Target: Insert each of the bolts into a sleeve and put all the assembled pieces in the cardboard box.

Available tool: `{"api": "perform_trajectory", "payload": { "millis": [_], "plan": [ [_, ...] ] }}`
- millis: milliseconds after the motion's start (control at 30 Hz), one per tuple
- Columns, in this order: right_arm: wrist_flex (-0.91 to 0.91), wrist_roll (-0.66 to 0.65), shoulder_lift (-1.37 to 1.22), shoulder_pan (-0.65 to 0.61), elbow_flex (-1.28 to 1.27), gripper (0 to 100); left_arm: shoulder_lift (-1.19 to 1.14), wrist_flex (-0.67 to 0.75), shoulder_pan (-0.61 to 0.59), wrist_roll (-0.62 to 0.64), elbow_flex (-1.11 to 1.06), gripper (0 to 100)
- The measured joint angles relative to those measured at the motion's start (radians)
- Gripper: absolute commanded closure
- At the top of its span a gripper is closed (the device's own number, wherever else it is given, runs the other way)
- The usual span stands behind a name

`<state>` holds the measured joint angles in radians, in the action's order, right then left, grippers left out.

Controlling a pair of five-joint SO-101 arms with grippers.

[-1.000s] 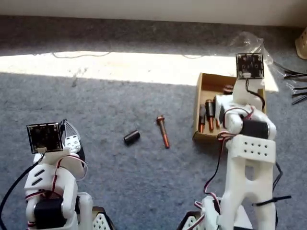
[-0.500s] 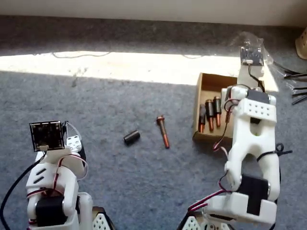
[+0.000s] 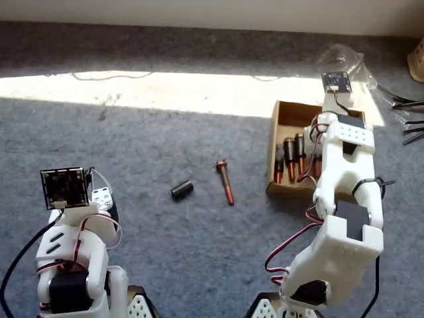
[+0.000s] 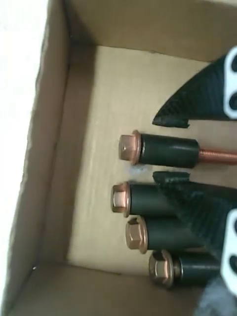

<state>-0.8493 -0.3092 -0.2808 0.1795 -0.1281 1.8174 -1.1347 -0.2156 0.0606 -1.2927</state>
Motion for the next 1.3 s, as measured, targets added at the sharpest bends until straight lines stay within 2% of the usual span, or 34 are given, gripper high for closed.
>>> {"api": "perform_trajectory", "payload": {
  "millis": [267, 433, 700, 900, 1067, 1200, 1300],
  "plan": [
    [-0.006, 0.0, 0.0, 0.002, 0.066, 86.4, 0.0, 0.0, 0.002, 0.0, -0.003, 98],
    [-0.178, 0.0, 0.002, -0.041, 0.193, 86.4, 0.0, 0.0, 0.002, 0.0, -0.003, 98],
    [-0.411, 0.0, 0.155, -0.292, 0.259, 86.4, 0.0, 0.0, 0.002, 0.0, -0.003, 99],
    [-0.473, -0.014, 0.33, -0.517, 0.261, 86.4, 0.0, 0.0, 0.002, 0.0, -0.003, 99],
    [-0.473, -0.203, 0.374, -0.635, 0.216, 86.4, 0.0, 0.0, 0.002, 0.0, -0.003, 99],
    [-0.473, -0.434, 0.374, -0.715, 0.126, 86.4, 0.0, 0.0, 0.002, 0.0, -0.003, 99],
    [-0.473, -0.624, 0.374, -0.775, 0.034, 86.4, 0.0, 0.0, -0.049, 0.0, -0.003, 98]
  ]
}}
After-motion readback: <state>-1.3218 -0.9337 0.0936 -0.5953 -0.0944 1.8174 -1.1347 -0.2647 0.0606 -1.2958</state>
